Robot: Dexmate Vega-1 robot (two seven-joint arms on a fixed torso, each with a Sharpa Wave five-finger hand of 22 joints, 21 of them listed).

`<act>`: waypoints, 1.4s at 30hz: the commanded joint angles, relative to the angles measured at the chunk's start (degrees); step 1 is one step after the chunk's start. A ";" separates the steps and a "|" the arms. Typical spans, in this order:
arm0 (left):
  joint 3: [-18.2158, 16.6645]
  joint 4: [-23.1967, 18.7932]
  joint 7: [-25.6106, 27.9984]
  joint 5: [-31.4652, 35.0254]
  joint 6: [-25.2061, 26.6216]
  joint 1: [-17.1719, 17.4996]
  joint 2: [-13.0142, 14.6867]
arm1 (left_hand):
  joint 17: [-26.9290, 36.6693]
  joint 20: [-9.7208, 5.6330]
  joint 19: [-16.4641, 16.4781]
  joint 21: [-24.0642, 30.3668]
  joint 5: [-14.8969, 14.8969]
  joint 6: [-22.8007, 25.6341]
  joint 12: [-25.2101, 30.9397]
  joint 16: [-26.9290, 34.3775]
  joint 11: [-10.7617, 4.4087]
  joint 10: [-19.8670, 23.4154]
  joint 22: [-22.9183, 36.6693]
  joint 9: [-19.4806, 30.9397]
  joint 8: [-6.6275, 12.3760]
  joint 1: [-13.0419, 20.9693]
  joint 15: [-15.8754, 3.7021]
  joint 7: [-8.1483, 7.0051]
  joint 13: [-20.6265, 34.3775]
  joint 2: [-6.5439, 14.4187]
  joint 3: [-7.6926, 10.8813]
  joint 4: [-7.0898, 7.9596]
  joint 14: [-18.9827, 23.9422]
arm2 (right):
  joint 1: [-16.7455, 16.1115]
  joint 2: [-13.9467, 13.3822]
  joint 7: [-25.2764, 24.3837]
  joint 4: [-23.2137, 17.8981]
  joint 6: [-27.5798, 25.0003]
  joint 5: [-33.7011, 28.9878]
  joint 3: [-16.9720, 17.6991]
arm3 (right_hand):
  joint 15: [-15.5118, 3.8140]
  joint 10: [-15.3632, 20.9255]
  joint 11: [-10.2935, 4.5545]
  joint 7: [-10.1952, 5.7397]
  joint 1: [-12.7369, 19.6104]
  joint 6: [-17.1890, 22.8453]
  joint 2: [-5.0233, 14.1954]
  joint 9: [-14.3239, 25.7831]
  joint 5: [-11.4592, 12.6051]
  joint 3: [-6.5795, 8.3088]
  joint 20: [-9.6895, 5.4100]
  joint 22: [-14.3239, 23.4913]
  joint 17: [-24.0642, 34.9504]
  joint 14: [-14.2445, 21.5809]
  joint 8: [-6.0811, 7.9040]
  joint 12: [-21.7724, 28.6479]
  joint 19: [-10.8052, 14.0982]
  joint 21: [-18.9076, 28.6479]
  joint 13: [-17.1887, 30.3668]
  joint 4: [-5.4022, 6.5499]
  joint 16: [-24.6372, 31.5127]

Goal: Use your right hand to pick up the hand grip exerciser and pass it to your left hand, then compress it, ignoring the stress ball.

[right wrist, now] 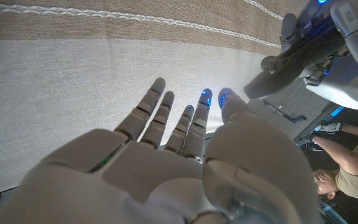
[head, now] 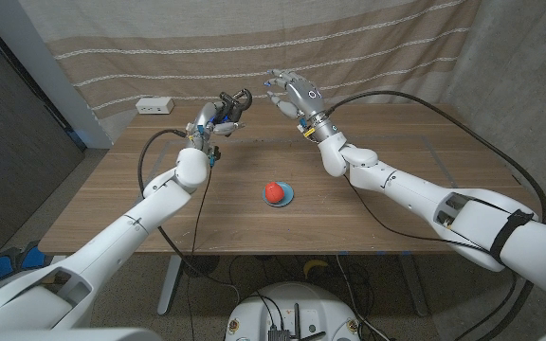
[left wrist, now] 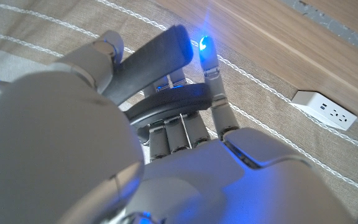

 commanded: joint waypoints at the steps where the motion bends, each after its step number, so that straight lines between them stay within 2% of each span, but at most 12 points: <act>1: -1.87 1.89 -3.26 -5.15 -6.01 0.70 -0.58 | 5.51 -5.90 0.18 2.89 0.67 -1.73 1.72 3.29 0.16 1.03 1.91 5.54 3.08 28.49 -5.77 -0.60 2.49 27.27 -0.96 -0.15 2.52 | 0.33 0.14 -2.67 1.28 1.42 0.83 -0.18 | -9.47 0.92 0.16 0.04 -0.66 0.82 0.02 0.17 0.35 0.55 -0.16 0.00 0.35 0.65 0.47 0.54 0.42 0.36 0.14 -0.25 0.54; 8: -2.09 2.52 -6.80 -7.64 -7.80 0.49 -0.01 | 14.16 -5.08 0.40 4.96 1.87 -1.90 3.86 9.27 -0.73 3.34 2.79 10.39 6.05 28.72 -4.95 -1.42 4.59 27.02 -1.30 0.17 2.19 | 0.32 0.03 -3.24 1.31 1.35 0.81 -0.19 | -9.44 1.01 0.10 0.04 -0.86 1.57 0.06 0.16 0.57 0.78 -0.20 0.00 0.55 0.72 0.78 0.52 0.38 0.37 0.20 -0.43 0.61; 11: -2.73 4.12 -8.98 -10.53 -10.63 0.41 -0.61 | 15.50 -5.78 3.26 4.52 3.20 0.22 4.10 13.78 -2.43 6.26 3.00 9.23 6.16 27.33 -5.62 -3.14 3.26 25.34 1.16 -0.86 2.89 | 0.34 0.04 -3.51 1.32 1.25 0.81 -0.16 | -9.57 1.25 0.11 -0.07 -0.87 1.79 0.16 0.16 0.66 0.89 -0.23 0.00 0.66 0.86 0.88 0.59 0.37 0.37 0.23 -0.52 0.72; 12: -2.89 5.29 -10.74 -11.87 -12.60 0.20 -0.68 | 15.25 -6.01 4.88 5.07 4.88 1.87 3.74 16.15 -2.76 8.44 3.50 7.64 5.85 26.44 -6.14 -4.09 1.33 24.34 3.85 -1.72 4.62 | 0.33 0.05 -3.54 1.32 1.21 0.89 -0.11 | -9.53 1.35 0.08 -0.04 -0.91 1.85 0.14 0.16 0.69 0.92 -0.24 0.00 0.67 0.85 0.90 0.62 0.38 0.38 0.24 -0.54 0.71; 13: -3.12 6.74 -11.31 -12.91 -14.73 0.10 -1.40 | 15.10 -6.41 6.66 6.08 9.53 2.42 3.41 18.59 -2.80 10.33 3.68 3.73 3.85 23.56 -5.65 -4.07 -0.53 22.34 10.43 -1.55 6.15 | 0.35 0.05 -3.54 1.35 1.21 0.96 -0.07 | -9.55 1.47 0.11 -0.05 -0.91 1.90 0.14 0.16 0.72 0.95 -0.25 0.00 0.69 0.85 0.93 0.66 0.37 0.38 0.25 -0.58 0.71; 16: -3.49 8.42 -13.76 -15.27 -17.13 -0.14 -1.75 | 15.14 -6.78 9.94 10.10 14.24 3.10 4.38 21.44 -2.70 12.56 5.57 1.76 3.04 19.49 -5.97 -3.92 -0.56 20.39 15.22 -1.72 8.96 | 0.33 0.12 -3.79 1.41 1.04 1.06 0.02 | -9.56 1.42 0.09 -0.03 -0.98 2.19 0.22 0.17 0.82 1.08 -0.30 0.01 0.77 0.92 1.06 0.61 0.37 0.39 0.27 -0.63 0.75; 19: -3.53 7.43 -11.48 -13.86 -15.75 0.28 -1.81 | 15.20 -7.05 13.44 16.10 24.58 5.71 10.01 33.43 -4.49 17.21 20.94 0.17 3.72 12.30 -5.57 -5.69 5.03 18.07 27.85 -1.96 14.09 | 0.32 0.09 -3.78 1.32 0.91 1.11 0.03 | -9.62 1.46 0.08 -0.06 -0.98 2.42 0.26 0.17 0.90 1.17 -0.31 0.01 0.87 0.96 1.15 0.61 0.35 0.39 0.30 -0.73 0.82; 20: -3.52 7.05 -11.79 -14.06 -15.16 0.33 -1.56 | 15.15 -7.08 14.29 16.56 25.54 5.93 10.70 34.54 -4.60 17.51 23.16 0.08 3.98 11.23 -5.54 -6.09 6.00 18.06 28.81 -2.03 14.13 | 0.32 0.09 -3.81 1.32 0.90 1.12 0.03 | -9.60 1.48 0.08 -0.09 -1.00 2.42 0.24 0.17 0.92 1.19 -0.31 0.01 0.88 0.95 1.15 0.61 0.37 0.40 0.30 -0.75 0.81; 27: -3.83 7.82 -15.28 -17.10 -16.02 -0.02 -1.29 | 15.37 -7.02 16.73 16.21 36.15 7.77 19.71 41.12 -4.32 21.48 33.84 -0.23 6.56 5.64 -5.35 -5.13 15.96 18.08 31.84 -2.66 14.25 | 0.23 0.11 -3.96 1.26 0.67 1.29 0.13 | -9.67 1.62 -0.10 -0.06 -1.08 3.34 0.42 0.22 1.13 1.45 -0.41 0.02 1.13 0.97 1.56 0.61 0.32 0.41 0.37 -0.92 0.92; 33: -4.32 9.31 -17.53 -19.97 -17.79 -0.16 -1.97 | 15.32 -6.84 17.27 15.73 48.51 8.81 26.63 44.43 -3.82 23.75 36.57 0.01 8.93 1.60 -5.10 -3.82 16.28 18.44 32.12 -2.53 14.39 | 0.14 0.07 -4.08 1.10 0.59 1.46 0.25 | -9.71 1.73 -0.20 -0.04 -1.07 3.74 0.61 0.33 1.29 1.67 -0.53 0.03 1.29 0.94 1.79 0.61 0.37 0.46 0.41 -1.03 0.98; 40: -5.22 12.44 -23.06 -26.27 -20.92 -0.68 -3.55 | 15.57 -6.75 19.34 16.02 59.88 10.50 33.44 46.52 -4.01 26.64 38.74 0.95 12.08 -1.67 -4.79 -2.24 16.27 20.13 32.47 -2.27 15.57 | 0.05 0.21 -3.07 1.38 1.37 3.14 0.94 | -9.47 1.76 -0.10 0.05 -1.30 3.78 0.45 0.43 1.42 1.77 -0.54 0.03 1.37 0.90 1.88 0.59 0.41 0.50 0.46 -1.08 0.96; 42: -5.15 13.15 -25.29 -27.47 -21.31 -1.05 -3.33 | 15.61 -6.72 19.88 16.25 60.70 10.99 34.63 46.74 -3.71 26.98 39.16 0.73 12.54 -2.30 -4.74 -1.88 16.24 20.48 32.47 -2.28 15.71 | -0.06 0.24 -2.70 1.51 2.10 3.99 1.25 | -9.35 1.76 -0.05 0.17 -1.47 3.60 0.39 0.45 1.47 1.81 -0.51 0.04 1.38 0.89 1.82 0.58 0.44 0.53 0.48 -1.05 0.92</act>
